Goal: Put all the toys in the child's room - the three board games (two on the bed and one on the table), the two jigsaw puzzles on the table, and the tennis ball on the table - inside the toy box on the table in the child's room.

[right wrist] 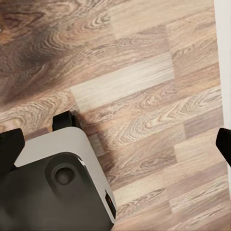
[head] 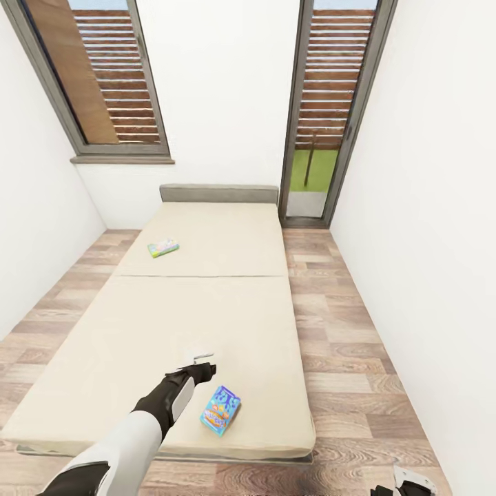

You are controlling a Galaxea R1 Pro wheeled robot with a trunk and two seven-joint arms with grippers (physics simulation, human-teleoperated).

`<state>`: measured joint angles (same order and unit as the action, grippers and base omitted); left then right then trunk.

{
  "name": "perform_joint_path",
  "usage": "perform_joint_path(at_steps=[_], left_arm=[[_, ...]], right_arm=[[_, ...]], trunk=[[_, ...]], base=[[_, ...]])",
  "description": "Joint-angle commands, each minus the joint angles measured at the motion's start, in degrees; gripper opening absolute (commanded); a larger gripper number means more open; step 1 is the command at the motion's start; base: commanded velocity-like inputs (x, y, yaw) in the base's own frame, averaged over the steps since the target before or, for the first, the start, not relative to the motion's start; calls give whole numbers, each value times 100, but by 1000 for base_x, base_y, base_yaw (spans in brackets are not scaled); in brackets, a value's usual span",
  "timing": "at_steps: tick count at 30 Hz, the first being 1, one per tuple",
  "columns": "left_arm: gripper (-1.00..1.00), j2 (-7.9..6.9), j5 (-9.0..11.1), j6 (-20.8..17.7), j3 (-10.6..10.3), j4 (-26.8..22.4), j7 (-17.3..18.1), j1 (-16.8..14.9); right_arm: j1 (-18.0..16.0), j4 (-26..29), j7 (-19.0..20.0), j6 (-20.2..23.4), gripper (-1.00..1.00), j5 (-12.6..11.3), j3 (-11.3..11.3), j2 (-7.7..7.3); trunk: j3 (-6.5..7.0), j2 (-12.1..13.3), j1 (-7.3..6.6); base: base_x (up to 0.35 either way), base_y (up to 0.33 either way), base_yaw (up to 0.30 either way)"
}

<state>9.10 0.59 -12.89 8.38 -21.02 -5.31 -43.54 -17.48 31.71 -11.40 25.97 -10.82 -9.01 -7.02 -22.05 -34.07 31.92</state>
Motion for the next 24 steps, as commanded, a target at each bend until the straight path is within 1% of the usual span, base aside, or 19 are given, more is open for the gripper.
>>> perform_joint_path(at_steps=[1,12,20,24], left_arm=[[100,4,8,-33,18,-15,-14,0],[100,2,21,60,30,-70,-22,-30],[100,-17,44,79,47,-77,-23,-287],[100,-6,51,102,49,-78,-23,-328]], right_arm=[[-1,11,-37,22,100,-60,5,-1],[-1,11,-38,24,100,-60,11,-1],[-1,11,-37,30,100,-60,14,-1],[-1,11,-38,31,100,-60,14,-1]], trunk=[[-17,-7,1],[-120,-7,1],[-196,-7,1],[-233,-7,1]], base=[[0,0,0],[0,0,0],[0,0,0],[0,0,0]])
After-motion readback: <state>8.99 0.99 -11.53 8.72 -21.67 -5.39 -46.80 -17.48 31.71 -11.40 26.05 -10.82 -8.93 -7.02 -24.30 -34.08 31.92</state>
